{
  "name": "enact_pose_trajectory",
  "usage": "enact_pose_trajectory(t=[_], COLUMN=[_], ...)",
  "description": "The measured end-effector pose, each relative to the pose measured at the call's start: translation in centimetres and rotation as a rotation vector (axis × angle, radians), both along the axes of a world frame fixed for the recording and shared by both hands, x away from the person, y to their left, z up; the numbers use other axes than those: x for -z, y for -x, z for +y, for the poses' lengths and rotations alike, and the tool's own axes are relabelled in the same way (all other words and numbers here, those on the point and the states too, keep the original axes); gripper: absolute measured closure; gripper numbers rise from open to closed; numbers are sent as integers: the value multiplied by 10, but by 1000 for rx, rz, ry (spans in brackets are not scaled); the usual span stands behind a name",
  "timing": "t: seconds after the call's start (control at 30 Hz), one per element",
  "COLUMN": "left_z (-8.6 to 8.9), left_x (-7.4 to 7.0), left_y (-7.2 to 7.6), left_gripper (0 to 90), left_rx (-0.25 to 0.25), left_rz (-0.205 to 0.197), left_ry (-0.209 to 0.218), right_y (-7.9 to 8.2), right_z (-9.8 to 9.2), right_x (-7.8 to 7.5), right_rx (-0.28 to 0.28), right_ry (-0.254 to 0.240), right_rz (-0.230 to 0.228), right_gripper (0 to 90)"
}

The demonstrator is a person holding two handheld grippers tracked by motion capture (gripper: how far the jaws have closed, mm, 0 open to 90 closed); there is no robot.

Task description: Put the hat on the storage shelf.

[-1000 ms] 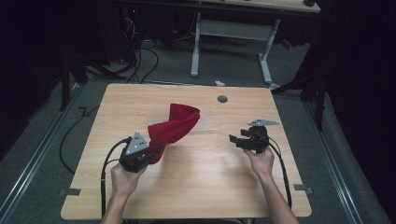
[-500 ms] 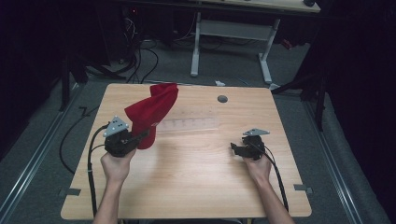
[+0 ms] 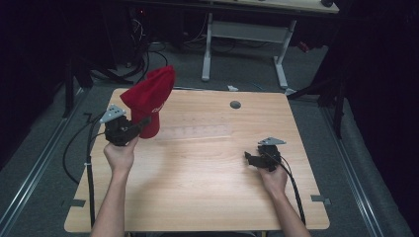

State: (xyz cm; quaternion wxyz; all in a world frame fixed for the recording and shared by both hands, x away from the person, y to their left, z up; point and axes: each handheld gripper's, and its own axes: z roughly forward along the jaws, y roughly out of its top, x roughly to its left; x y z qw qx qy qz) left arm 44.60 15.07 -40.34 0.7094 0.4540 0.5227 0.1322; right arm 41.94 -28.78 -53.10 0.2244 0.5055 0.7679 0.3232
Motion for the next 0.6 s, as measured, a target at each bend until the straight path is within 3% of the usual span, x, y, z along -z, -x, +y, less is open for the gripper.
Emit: enact_pose_trajectory(t=[0.2,0.43,0.6], left_z=[-5,-20,-20], left_x=[3,20,23], left_y=[-23,-42,-41], left_gripper=[857,857,856], left_rx=[-15,-31,-43], left_rz=[9,27,3], left_ry=[55,15,8], right_y=[0,1,1], right_z=[0,1,1], right_x=[0,0,0], right_rx=[2,2,2], right_ry=[0,0,-1], right_rz=[1,0,0], right_gripper=[345,340,340])
